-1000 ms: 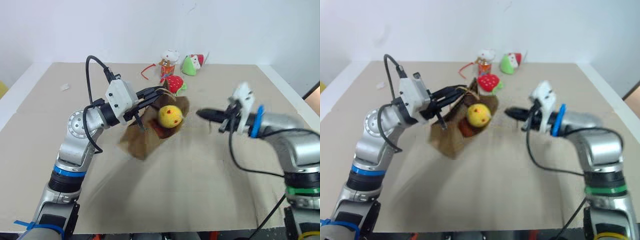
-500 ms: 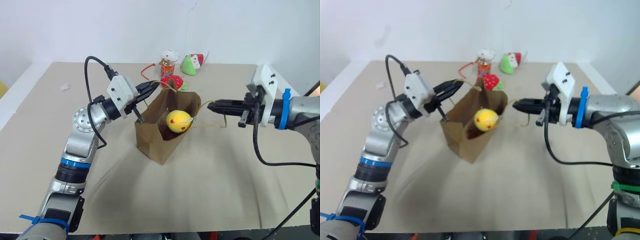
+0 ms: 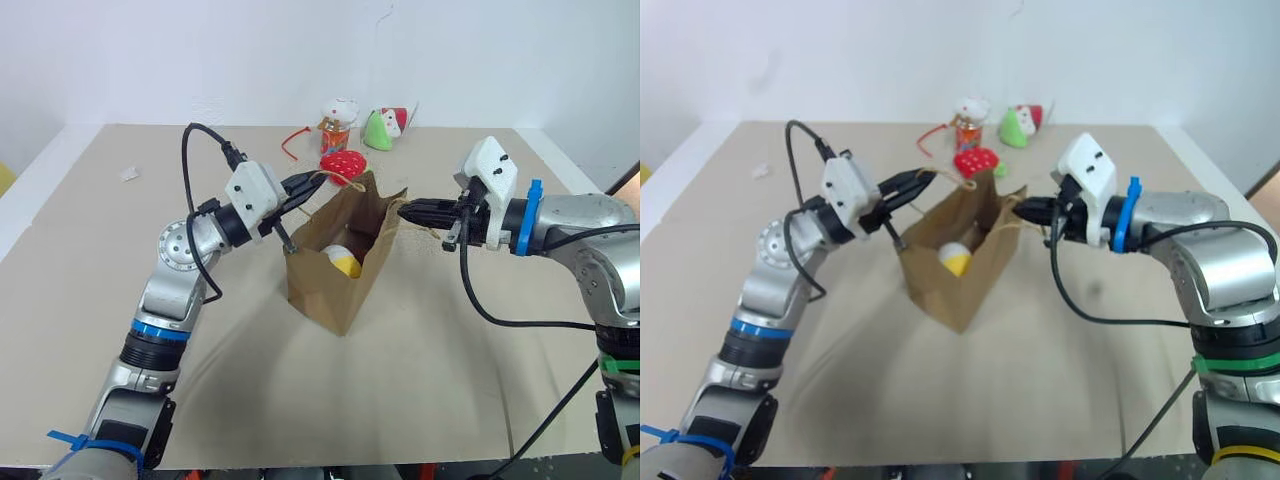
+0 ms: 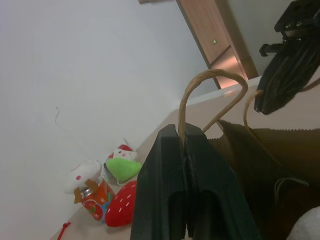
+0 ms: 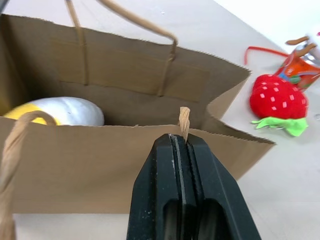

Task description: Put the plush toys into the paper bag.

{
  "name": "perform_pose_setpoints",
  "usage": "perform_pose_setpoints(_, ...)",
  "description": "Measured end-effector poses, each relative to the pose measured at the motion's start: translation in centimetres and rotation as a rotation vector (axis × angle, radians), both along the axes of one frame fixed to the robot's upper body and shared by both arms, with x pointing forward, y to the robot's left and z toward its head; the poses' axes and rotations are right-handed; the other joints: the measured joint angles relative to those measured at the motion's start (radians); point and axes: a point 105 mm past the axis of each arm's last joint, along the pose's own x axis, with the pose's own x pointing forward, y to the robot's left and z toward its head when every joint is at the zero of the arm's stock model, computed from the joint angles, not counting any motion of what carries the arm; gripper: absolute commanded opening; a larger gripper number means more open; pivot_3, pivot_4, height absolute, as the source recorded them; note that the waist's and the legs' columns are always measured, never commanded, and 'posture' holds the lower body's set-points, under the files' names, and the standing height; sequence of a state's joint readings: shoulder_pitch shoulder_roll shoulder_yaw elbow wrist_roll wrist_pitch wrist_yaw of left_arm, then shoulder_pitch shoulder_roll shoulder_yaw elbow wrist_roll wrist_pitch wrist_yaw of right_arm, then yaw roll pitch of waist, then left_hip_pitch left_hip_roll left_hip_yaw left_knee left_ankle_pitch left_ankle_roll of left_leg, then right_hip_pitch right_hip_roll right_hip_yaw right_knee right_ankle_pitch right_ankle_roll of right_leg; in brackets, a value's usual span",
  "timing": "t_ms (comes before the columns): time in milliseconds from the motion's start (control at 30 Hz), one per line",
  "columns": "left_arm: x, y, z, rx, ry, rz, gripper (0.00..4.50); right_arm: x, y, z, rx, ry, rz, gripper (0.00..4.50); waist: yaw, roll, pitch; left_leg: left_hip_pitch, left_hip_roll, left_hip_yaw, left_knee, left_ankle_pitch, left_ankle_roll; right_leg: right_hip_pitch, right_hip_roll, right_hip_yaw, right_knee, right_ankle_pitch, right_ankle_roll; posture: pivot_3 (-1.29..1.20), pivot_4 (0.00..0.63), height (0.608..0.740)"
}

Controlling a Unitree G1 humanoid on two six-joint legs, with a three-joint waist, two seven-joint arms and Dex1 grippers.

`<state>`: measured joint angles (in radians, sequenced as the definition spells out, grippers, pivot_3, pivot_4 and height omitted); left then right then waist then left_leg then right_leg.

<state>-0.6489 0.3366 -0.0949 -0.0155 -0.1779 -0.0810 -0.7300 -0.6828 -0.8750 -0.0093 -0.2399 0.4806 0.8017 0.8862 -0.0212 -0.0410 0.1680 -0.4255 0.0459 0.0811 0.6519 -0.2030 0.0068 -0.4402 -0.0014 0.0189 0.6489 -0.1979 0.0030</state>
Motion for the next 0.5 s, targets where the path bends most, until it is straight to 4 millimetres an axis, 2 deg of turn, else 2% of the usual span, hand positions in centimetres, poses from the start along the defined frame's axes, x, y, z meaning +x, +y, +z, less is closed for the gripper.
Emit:
perform_pose_setpoints(133,-0.2,0.0,0.0,0.001,0.003,-0.007,0.00,-0.4,0.0,0.4,0.039,0.015,0.028,2.61,0.000,0.000,0.000,0.000,0.000,0.000,0.000,0.000,0.000,0.000,0.000,0.000,0.000,0.000,0.000,0.00,0.150,0.740)
perform_pose_setpoints(200,-0.3,0.0,-0.1,0.004,0.025,-0.023,0.00,-0.7,-0.1,1.2,0.074,0.009,0.042,3.59,0.000,0.000,0.000,0.000,0.000,0.000,0.000,0.000,0.000,0.000,0.000,0.000,0.000,0.000,0.000,0.00,0.150,0.740)
perform_pose_setpoints(267,-0.4,0.0,-0.2,0.004,0.054,-0.045,0.55,-0.8,-0.2,2.5,0.105,-0.021,0.046,4.48,0.000,0.000,0.000,0.000,0.000,0.000,0.000,0.000,0.000,0.000,0.000,0.000,0.000,0.000,0.000,0.00,0.150,0.740)
perform_pose_setpoints(333,-0.4,0.0,-0.3,0.007,0.083,-0.064,1.25,-1.0,-0.5,3.2,0.120,-0.045,0.043,4.50,0.000,0.000,0.000,0.000,0.000,0.000,0.000,0.000,0.000,0.000,0.000,0.000,0.000,0.000,0.000,0.00,0.150,0.740)
perform_pose_setpoints(433,-0.5,0.1,-0.5,0.011,0.111,-0.085,2.65,-0.9,-0.9,3.7,0.132,-0.068,0.024,4.50,0.000,0.000,0.000,0.000,0.000,0.000,0.000,0.000,0.000,0.000,0.000,0.000,0.000,0.000,0.000,0.00,0.150,0.740)
perform_pose_setpoints(467,-0.5,0.1,-0.5,0.013,0.118,-0.091,2.94,-0.8,-1.1,3.9,0.137,-0.079,0.015,4.50,0.000,0.000,0.000,0.000,0.000,0.000,0.000,0.000,0.000,0.000,0.000,0.000,0.000,0.000,0.000,0.00,0.150,0.740)
perform_pose_setpoints(500,-0.5,0.0,-0.6,0.012,0.123,-0.095,3.49,-0.6,-1.4,4.1,0.148,-0.095,0.002,4.50,0.000,0.000,0.000,0.000,0.000,0.000,0.000,0.000,0.000,0.000,0.000,0.000,0.000,0.000,0.000,0.00,0.150,0.740)
